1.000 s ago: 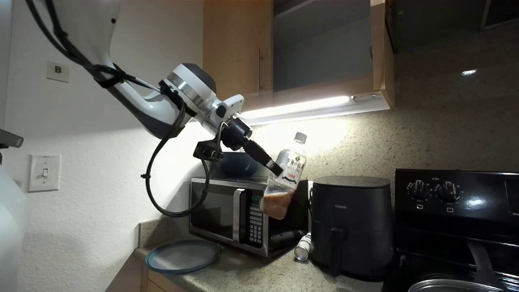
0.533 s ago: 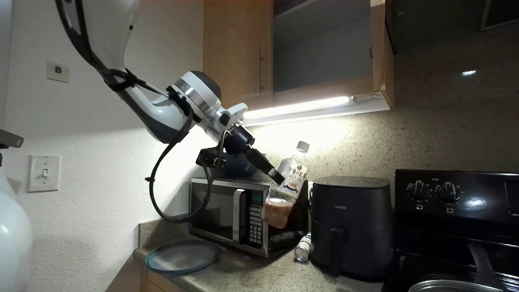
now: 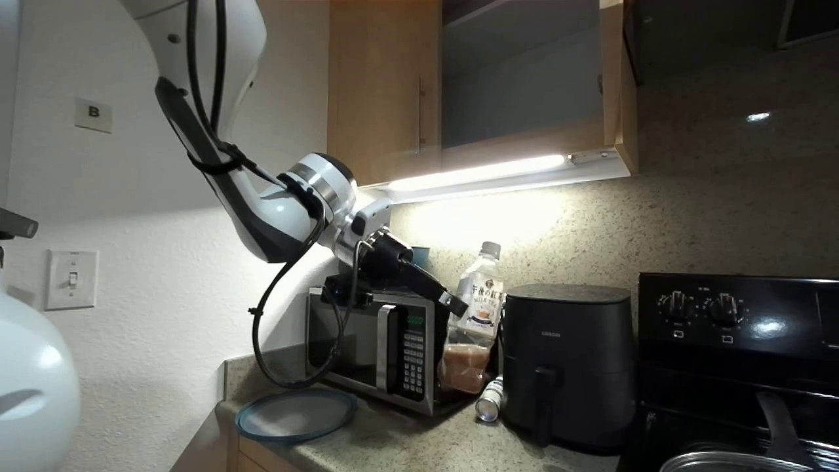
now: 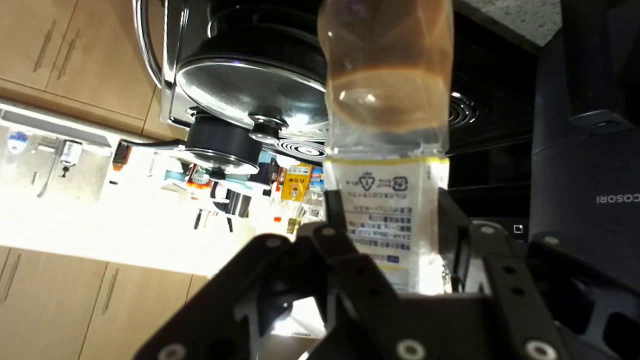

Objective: Remove the bottle from the cabinet and put it on the counter.

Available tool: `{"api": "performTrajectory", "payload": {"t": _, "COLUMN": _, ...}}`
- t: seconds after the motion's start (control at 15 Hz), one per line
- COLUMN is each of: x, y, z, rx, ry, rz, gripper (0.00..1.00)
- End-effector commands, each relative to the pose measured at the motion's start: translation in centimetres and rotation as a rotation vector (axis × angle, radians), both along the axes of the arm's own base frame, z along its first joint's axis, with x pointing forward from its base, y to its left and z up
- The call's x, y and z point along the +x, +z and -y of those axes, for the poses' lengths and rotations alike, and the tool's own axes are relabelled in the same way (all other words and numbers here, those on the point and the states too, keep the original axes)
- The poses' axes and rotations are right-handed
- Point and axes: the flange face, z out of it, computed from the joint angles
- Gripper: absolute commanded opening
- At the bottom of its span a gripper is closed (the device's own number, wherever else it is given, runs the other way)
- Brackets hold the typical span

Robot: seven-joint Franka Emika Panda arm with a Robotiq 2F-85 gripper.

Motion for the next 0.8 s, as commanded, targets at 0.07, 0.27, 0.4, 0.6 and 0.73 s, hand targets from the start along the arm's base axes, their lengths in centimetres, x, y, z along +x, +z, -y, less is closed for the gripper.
{"api": "performTrajectory", "payload": {"t": 0.07, "x": 2.6, "y": -2.3, "z": -0.2, "rx": -0.029, "ry": 0.002, "rz": -0.032, "gripper": 0.20}}
{"api": "performTrajectory", "payload": {"t": 0.27, "x": 2.3, "y": -2.9, "z": -0.3, "rx": -0.027, "ry": -0.007, "rz": -0.041, "gripper": 0.45}}
{"api": "performTrajectory", "payload": {"t": 0.4, "x": 2.6, "y": -2.9, "z": -0.2, "rx": -0.025, "ry": -0.010, "rz": -0.042, "gripper": 0.45}}
{"api": "performTrajectory", "payload": {"t": 0.6, "x": 3.0, "y": -3.4, "z": -0.4, "rx": -0.039, "ry": -0.025, "rz": -0.015, "gripper": 0.20}}
{"api": "performTrajectory", "payload": {"t": 0.73, "x": 3.7, "y": -5.0, "z": -0.4, "rx": -0.059, "ry": -0.050, "rz": -0.008, "gripper": 0.20}}
